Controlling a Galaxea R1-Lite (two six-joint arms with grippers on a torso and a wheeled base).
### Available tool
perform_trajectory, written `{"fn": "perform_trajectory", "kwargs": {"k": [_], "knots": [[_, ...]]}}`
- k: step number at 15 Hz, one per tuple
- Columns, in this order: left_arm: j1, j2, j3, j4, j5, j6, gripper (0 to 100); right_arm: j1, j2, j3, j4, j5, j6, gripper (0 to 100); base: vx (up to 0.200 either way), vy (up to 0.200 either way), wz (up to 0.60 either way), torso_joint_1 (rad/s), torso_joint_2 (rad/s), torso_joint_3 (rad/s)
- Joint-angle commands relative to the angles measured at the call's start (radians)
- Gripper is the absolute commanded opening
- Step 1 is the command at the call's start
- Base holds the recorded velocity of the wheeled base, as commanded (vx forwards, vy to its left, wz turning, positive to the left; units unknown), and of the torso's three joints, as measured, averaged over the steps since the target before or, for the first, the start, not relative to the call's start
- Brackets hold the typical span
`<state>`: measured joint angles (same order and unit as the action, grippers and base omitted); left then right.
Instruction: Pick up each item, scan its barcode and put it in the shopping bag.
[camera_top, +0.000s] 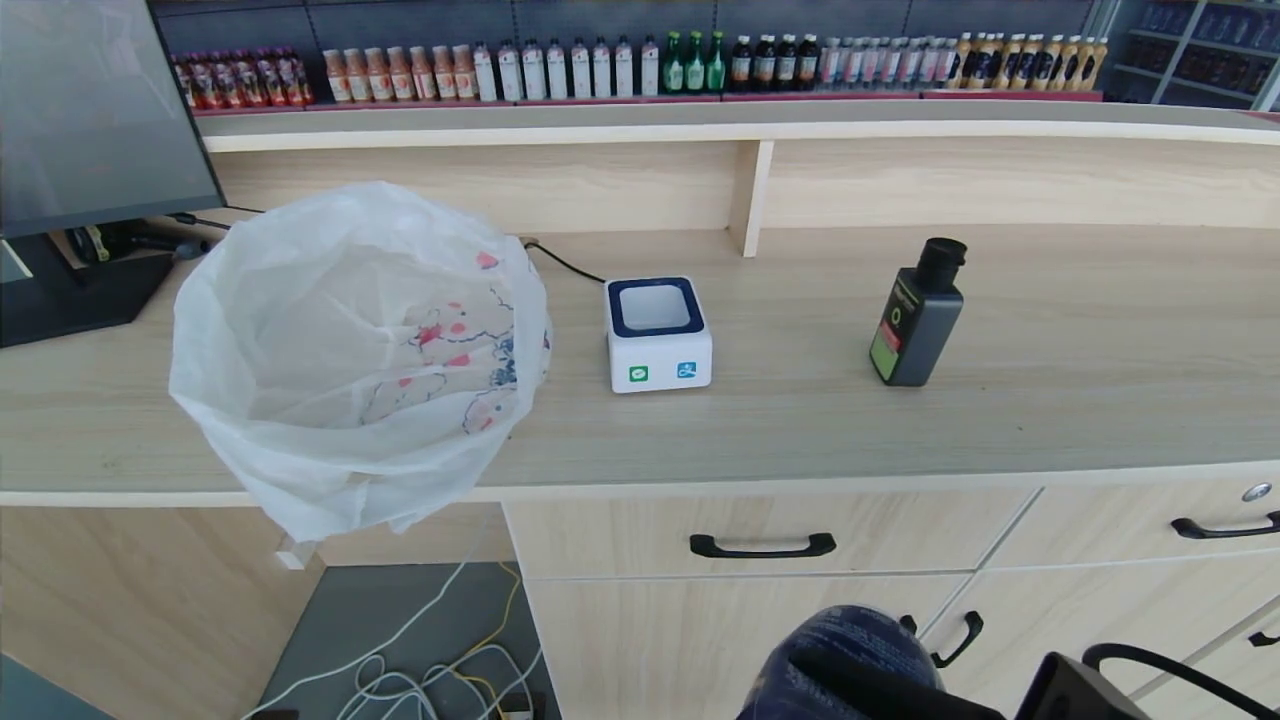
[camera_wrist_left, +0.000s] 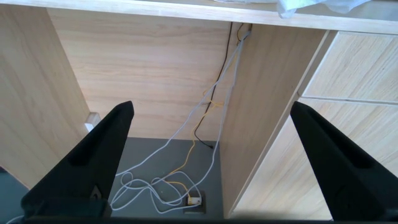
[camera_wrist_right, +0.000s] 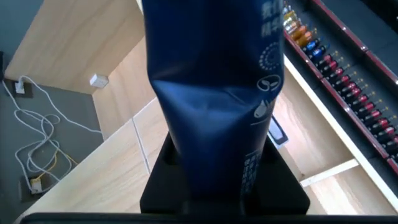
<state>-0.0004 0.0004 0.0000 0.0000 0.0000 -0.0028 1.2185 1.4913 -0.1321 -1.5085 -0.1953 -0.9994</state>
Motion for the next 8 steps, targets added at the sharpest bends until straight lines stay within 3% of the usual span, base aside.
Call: {"fn": "perform_trajectory", "kwargs": {"k": [1, 3, 8], "knots": [[0.0, 0.0, 0.0, 0.0, 0.0, 0.0, 100, -0.002, 0.012, -0.012, -0.002, 0.04, -0.054, 0, 0.0, 0.0, 0.0, 0.0, 0.0, 0.0], [0.0, 0.0, 0.0, 0.0, 0.0, 0.0, 100, -0.004, 0.006, -0.021, -0.033, 0.043, -0.24, 0, 0.0, 0.0, 0.0, 0.0, 0.0, 0.0], [0.0, 0.0, 0.0, 0.0, 0.0, 0.0, 100, 0.001, 0.017, -0.027, -0.062, 0.099, -0.427, 0, 0.0, 0.0, 0.0, 0.0, 0.0, 0.0]]}}
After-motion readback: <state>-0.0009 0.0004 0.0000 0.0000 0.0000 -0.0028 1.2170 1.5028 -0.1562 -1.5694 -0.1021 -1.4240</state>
